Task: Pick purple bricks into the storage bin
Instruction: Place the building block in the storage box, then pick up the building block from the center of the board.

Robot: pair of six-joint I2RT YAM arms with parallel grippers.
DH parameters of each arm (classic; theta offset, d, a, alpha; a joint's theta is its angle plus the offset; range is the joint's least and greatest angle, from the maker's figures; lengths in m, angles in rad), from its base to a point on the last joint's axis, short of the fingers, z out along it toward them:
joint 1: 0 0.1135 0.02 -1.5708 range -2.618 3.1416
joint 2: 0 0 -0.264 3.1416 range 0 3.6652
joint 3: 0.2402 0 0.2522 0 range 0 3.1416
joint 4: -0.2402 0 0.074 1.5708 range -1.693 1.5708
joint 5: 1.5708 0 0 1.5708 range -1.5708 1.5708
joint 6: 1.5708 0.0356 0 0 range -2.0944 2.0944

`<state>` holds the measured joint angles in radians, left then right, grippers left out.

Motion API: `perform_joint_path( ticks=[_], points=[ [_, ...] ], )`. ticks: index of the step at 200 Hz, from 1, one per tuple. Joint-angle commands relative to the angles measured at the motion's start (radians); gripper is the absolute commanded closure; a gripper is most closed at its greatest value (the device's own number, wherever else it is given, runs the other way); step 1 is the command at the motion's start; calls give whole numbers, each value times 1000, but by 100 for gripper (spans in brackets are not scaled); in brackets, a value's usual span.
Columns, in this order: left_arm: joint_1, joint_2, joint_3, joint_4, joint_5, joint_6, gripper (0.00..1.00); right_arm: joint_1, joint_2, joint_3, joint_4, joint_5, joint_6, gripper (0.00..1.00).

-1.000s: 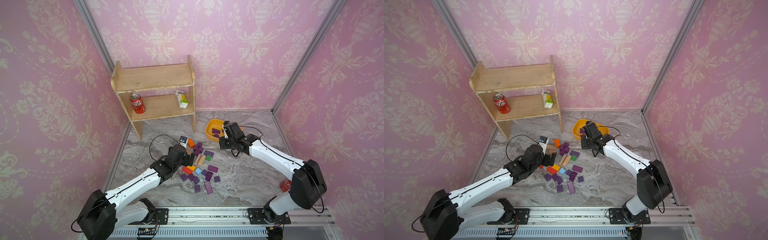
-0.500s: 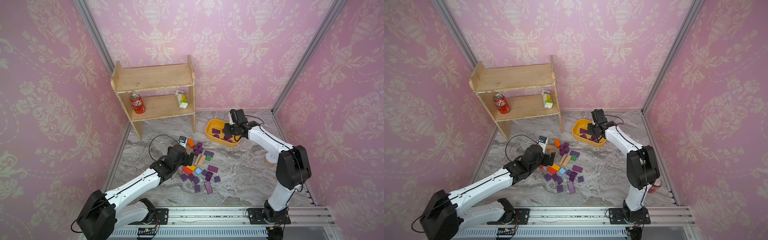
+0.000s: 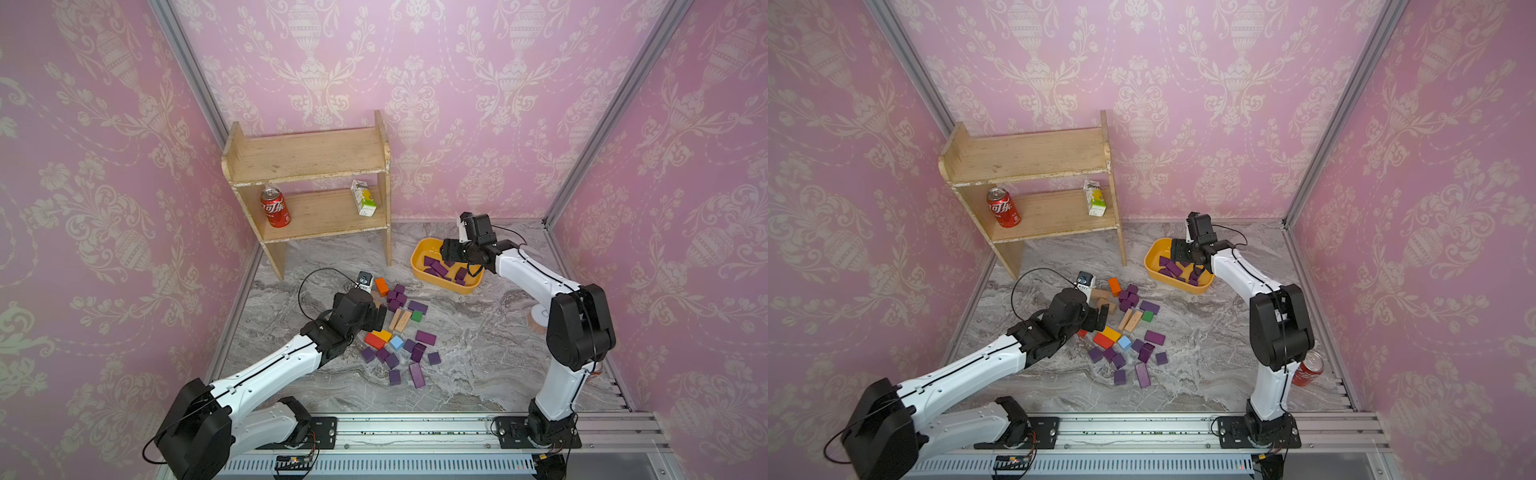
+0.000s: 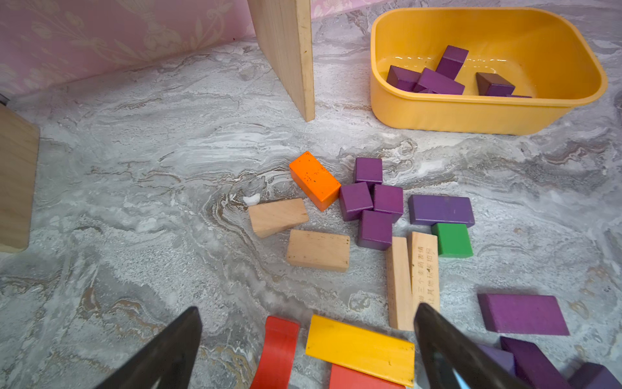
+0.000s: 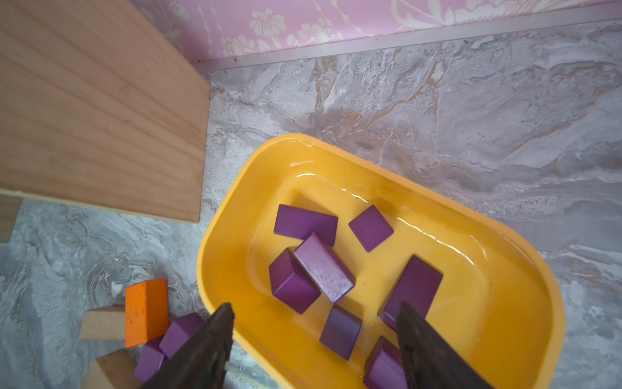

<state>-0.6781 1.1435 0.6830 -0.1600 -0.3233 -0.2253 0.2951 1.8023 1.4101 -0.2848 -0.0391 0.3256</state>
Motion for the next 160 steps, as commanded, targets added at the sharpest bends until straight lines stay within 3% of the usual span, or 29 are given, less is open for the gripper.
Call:
perform_joint_path(
  ticks=[1,61,98,160],
  points=[
    [3,-28,20,-38,-32,16,1,14,-126,-96,33,-37,11,22],
    [3,-39,-8,-13,81,-104,1,196,-406,-483,27,-6,-2,22],
    [3,-33,-68,45,136,-186,1,233,-521,-649,47,-50,-8,24],
    [3,-71,-122,111,192,-263,1,232,-433,-709,144,-123,-94,32]
  ],
)
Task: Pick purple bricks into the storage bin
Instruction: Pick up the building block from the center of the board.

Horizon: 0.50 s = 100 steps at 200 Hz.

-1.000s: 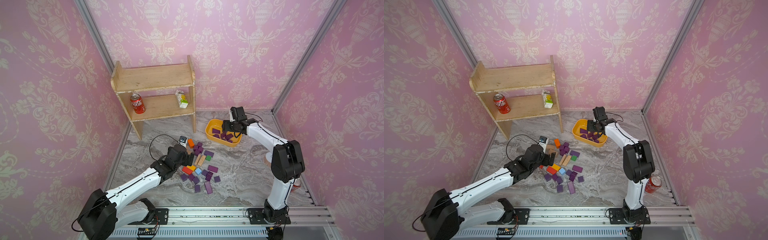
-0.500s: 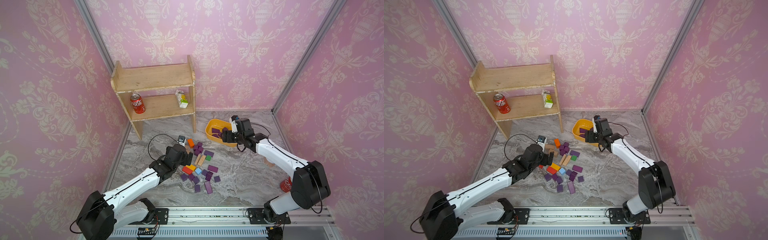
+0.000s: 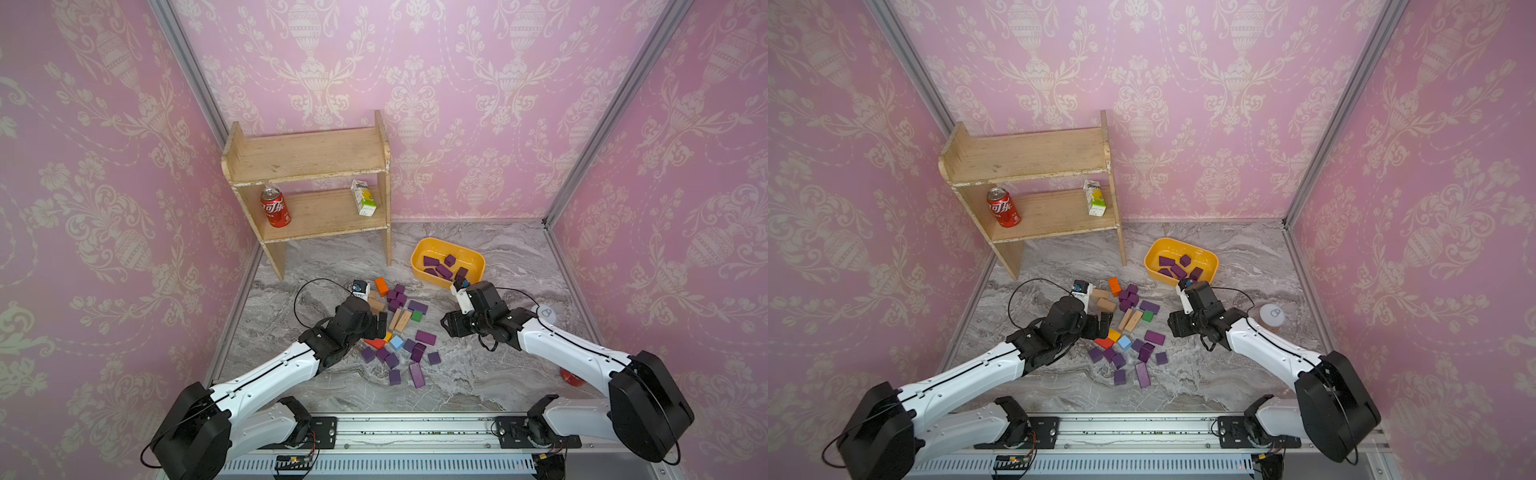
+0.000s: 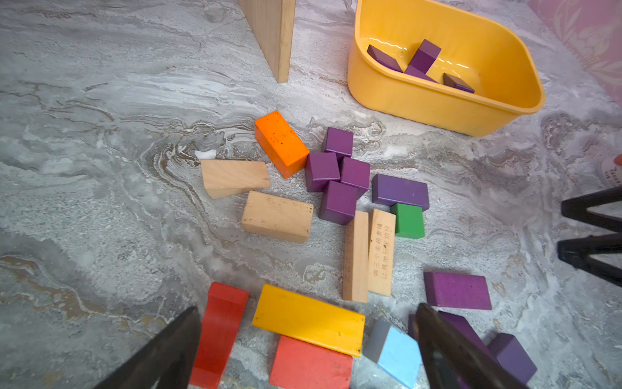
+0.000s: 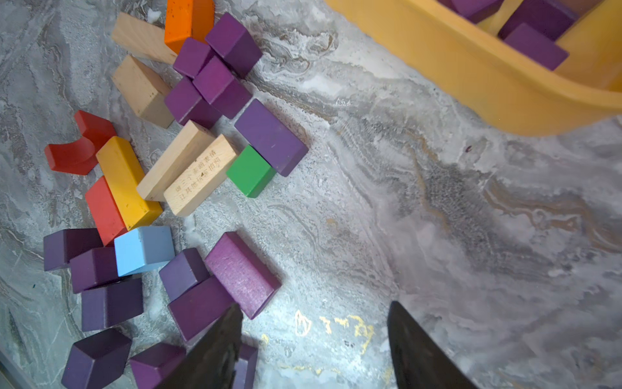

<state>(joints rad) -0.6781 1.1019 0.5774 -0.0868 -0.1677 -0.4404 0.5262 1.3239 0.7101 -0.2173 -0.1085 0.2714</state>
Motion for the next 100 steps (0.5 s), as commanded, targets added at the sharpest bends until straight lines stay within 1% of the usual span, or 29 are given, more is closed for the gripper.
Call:
perform_joint_path(
  ticks=[1,21,40,70,100],
  points=[
    [2,-30,-16,38,37,-48,1,1,48,-9,78,-55,-39,32],
    [2,-33,-15,24,18,-43,1,2,92,11,112,-65,-28,32],
    [2,-29,-16,21,8,-46,1,2,145,57,100,-63,-37,33],
    [2,-13,-15,23,-18,-57,1,1,223,132,62,-52,-92,38],
    [3,1,-11,35,-49,-65,1,1,304,208,20,-17,-133,40]
  ],
)
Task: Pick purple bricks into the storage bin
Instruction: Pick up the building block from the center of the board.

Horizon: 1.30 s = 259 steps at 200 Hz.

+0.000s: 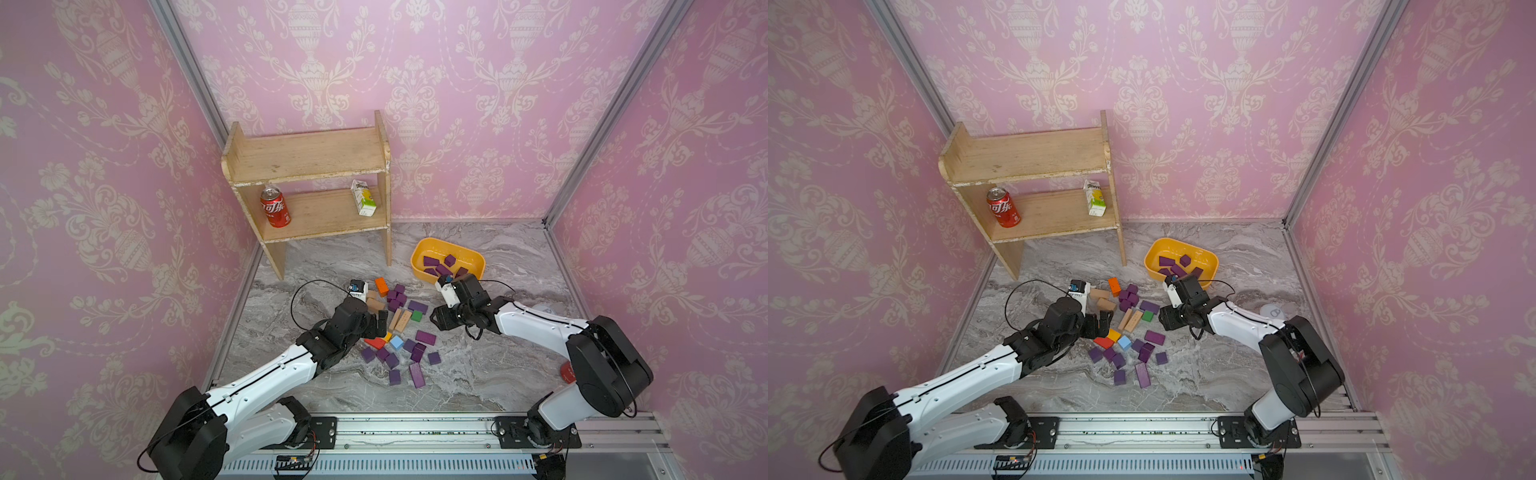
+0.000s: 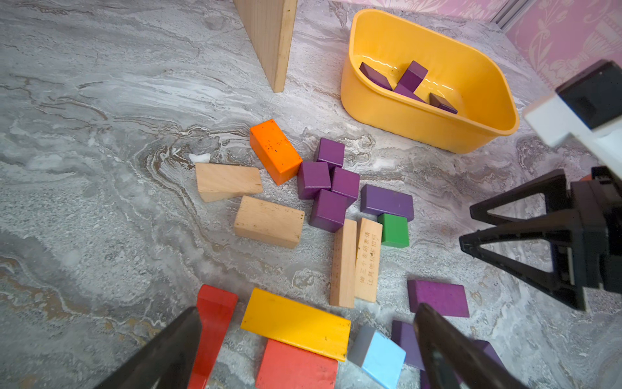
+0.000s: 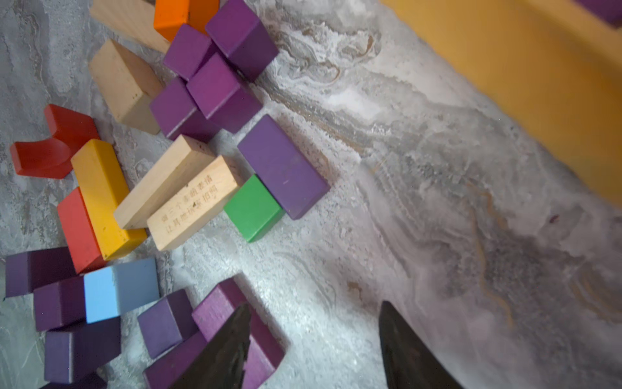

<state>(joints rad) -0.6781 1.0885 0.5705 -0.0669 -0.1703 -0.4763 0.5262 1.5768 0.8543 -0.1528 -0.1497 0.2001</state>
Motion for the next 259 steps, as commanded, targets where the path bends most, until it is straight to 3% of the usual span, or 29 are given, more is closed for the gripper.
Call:
perform_joint_path(
  ticks=[1,51,121,259],
  points=[
    [2,15,-5,15,-46,-29,1,1,54,66,-44,25,-62,40],
    [3,38,9,13,-52,-21,1,4,161,159,-41,4,-38,41],
    [2,24,-1,12,-63,-19,1,30,266,254,-101,93,-41,46],
    [2,41,3,23,-69,-19,1,57,337,310,-108,116,-63,48]
  ],
)
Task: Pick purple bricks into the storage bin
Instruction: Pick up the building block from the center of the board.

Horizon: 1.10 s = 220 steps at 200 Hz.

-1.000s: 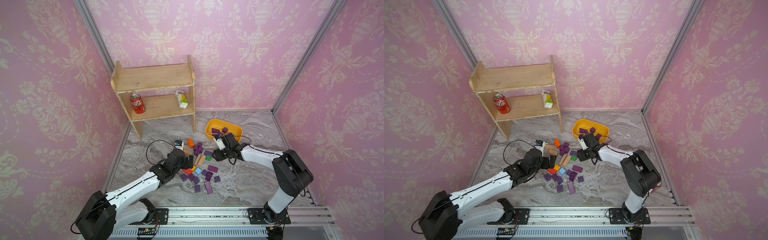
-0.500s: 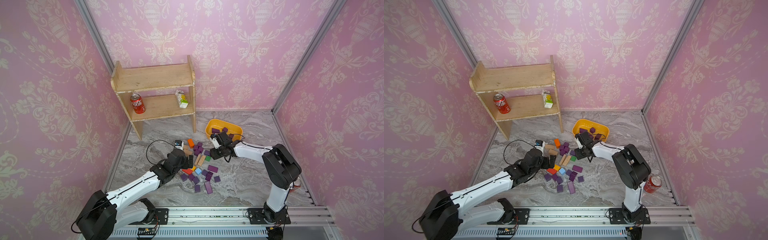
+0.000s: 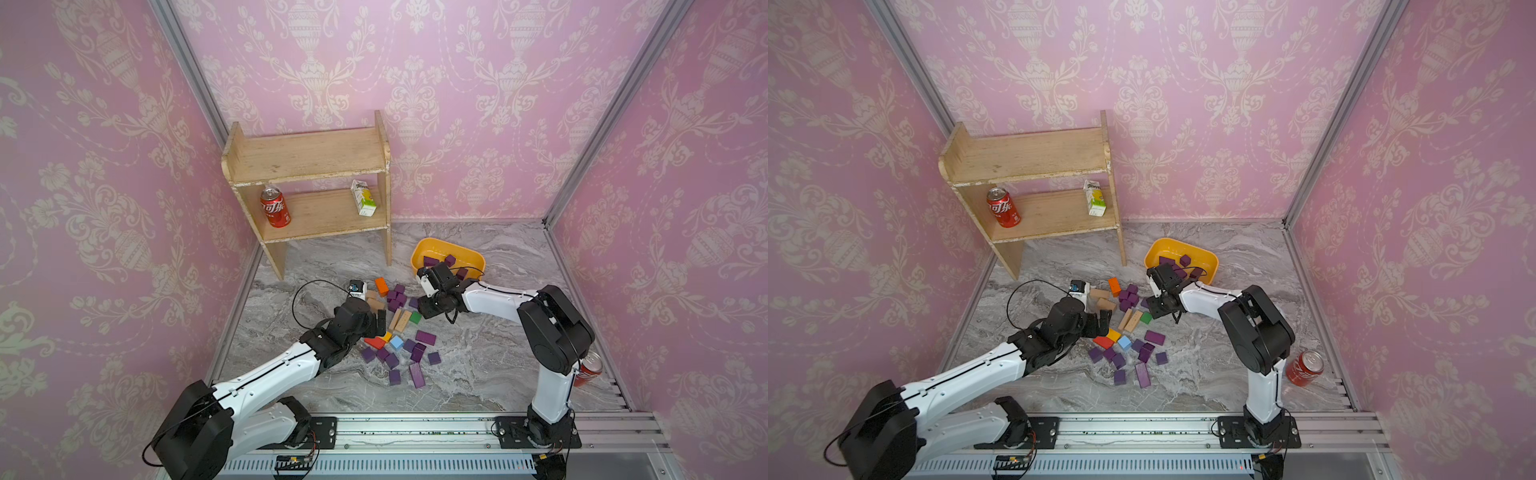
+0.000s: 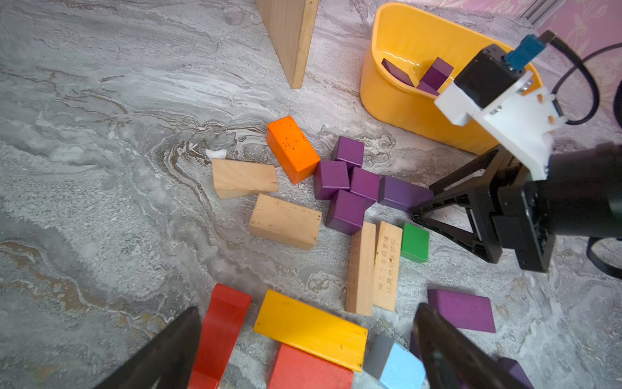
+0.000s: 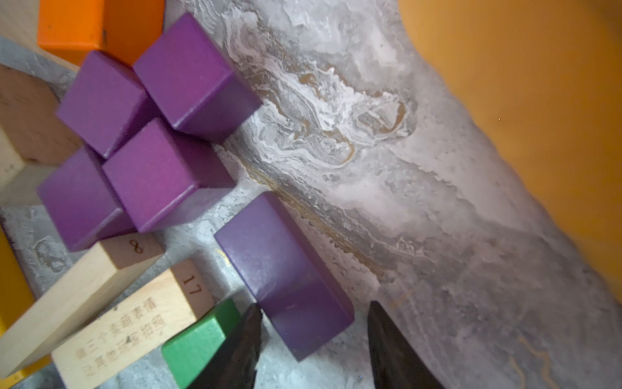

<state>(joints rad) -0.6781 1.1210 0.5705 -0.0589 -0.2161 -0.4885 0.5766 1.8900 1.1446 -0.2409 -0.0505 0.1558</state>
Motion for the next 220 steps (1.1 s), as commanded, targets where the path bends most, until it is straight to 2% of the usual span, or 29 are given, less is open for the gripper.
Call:
perform_joint_path(
  ticks=[1,26,72,105,138,220],
  points=[
    [2,9,3,15,-23,-6,1,6,24,20,-21,17,-20,48],
    [3,16,7,16,-18,-7,1,6,35,63,-23,20,-27,43],
    [2,11,8,13,-14,-18,1,6,75,101,-42,16,-38,44],
    [3,3,3,10,-15,-25,1,5,79,97,-34,14,-36,51],
    [2,6,3,13,-18,-25,1,5,61,75,-19,21,-39,64],
    [3,12,14,6,-13,-25,1,5,-98,44,-34,1,-18,67]
  ],
)
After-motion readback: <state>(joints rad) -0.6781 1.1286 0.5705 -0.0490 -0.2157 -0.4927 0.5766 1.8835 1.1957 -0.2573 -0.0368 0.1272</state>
